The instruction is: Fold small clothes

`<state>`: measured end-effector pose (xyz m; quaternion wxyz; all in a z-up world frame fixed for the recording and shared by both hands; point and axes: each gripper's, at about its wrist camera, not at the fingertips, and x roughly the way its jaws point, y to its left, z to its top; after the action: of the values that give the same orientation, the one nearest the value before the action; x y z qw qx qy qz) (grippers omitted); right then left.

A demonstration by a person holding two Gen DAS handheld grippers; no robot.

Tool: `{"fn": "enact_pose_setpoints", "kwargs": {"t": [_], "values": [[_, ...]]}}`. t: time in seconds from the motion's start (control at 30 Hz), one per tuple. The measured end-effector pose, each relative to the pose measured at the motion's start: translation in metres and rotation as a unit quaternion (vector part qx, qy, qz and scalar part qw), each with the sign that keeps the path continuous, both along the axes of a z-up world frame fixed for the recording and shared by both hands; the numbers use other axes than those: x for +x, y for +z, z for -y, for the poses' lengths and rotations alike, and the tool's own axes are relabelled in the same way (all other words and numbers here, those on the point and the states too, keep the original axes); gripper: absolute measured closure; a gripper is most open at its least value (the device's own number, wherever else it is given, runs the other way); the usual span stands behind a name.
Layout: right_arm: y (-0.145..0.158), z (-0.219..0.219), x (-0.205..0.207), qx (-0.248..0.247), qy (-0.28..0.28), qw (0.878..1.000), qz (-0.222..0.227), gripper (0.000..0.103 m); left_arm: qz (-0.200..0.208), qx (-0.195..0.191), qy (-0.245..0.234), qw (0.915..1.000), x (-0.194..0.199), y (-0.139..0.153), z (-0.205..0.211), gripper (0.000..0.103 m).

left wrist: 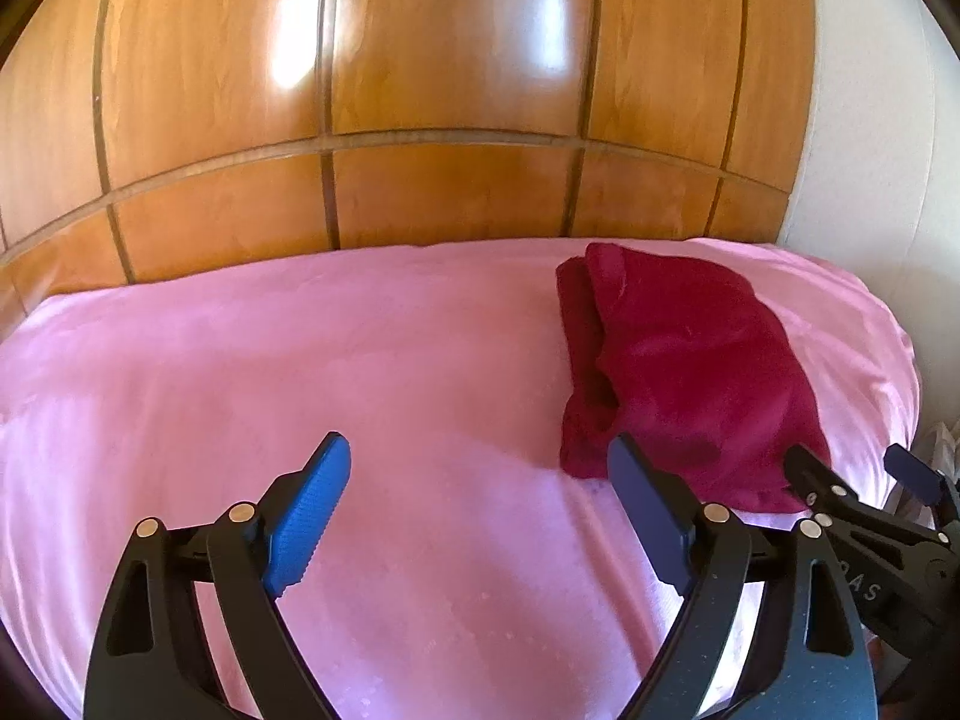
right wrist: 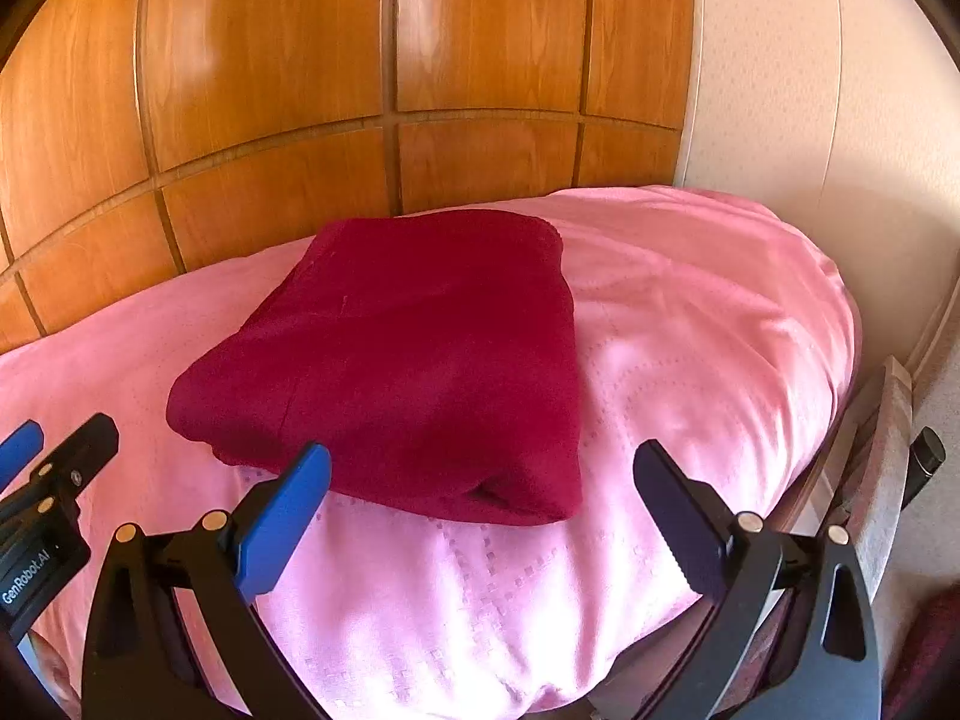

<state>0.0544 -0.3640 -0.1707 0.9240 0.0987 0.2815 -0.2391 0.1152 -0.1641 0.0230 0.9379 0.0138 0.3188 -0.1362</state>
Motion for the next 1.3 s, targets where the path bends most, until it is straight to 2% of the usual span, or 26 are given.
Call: {"fn": "enact_pose_setpoints", "kwargs": {"t": [0.2,0.53,0.6,1.3], "values": [[0.001,-0.006,-0.002,-0.023,-0.001,1.000,0.006,0.002,0.001,-0.002,0.008,1.0000,-0.002,0.001,-0.001,0.010],[-0.001,-0.002,0.000,-0.023,0.004,1.000,0.013,0.002,0.004,0.003,0.006,1.0000,-0.003,0.002,0.003,0.009],[-0.001,-0.003,0.000,-0.024,0.006,1.000,0.013,0.002,0.006,0.006,0.006,0.9999,-0.004,0.002,0.005,0.005],[-0.002,0.005,-0.003,-0.004,0.003,1.000,0.021,0.002,0.011,0.006,0.007,0.9999,-0.010,0.008,0.009,0.005]]}}
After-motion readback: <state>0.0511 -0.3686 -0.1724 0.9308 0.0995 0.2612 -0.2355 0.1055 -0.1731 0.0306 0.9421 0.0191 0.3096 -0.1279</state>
